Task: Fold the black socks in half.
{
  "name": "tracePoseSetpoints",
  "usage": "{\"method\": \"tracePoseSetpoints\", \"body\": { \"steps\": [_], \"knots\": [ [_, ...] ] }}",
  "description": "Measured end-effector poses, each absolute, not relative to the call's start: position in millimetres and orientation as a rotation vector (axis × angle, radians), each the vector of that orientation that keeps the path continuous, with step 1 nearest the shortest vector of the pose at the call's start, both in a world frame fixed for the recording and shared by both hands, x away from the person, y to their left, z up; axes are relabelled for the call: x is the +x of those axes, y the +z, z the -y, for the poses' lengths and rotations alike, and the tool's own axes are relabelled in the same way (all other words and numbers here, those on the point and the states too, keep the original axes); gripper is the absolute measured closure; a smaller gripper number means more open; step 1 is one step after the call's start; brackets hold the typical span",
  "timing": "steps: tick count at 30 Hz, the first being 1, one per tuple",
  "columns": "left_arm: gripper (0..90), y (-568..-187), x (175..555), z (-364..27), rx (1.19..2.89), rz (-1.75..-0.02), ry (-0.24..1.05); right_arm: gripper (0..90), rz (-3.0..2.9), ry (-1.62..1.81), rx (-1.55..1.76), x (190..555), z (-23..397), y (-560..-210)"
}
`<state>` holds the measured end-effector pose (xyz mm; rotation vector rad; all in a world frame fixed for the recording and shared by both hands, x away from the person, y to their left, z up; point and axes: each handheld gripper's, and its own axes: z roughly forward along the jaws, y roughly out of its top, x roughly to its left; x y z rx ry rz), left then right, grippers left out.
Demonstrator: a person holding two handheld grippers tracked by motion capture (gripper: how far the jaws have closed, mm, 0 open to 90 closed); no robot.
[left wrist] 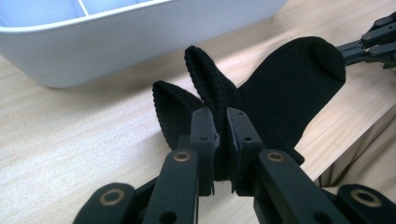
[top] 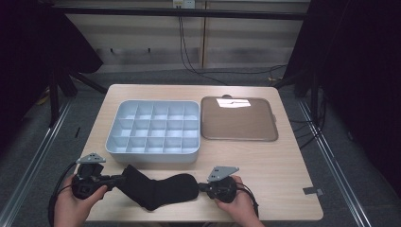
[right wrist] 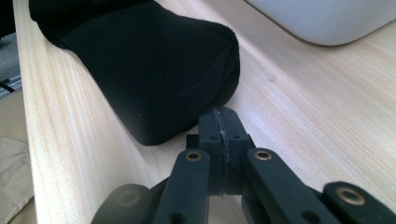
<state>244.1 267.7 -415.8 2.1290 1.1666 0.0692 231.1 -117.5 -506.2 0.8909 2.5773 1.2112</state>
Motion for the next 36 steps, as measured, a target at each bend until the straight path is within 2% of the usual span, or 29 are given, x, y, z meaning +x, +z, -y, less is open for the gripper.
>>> {"method": "tracePoseSetpoints", "body": {
  "steps": [36],
  "knots": [
    [82.5,-399,245,-241,2.175,-1.081,0.033,89.6,-2.567,1.222,0.898,229,109,-507]
  ]
}}
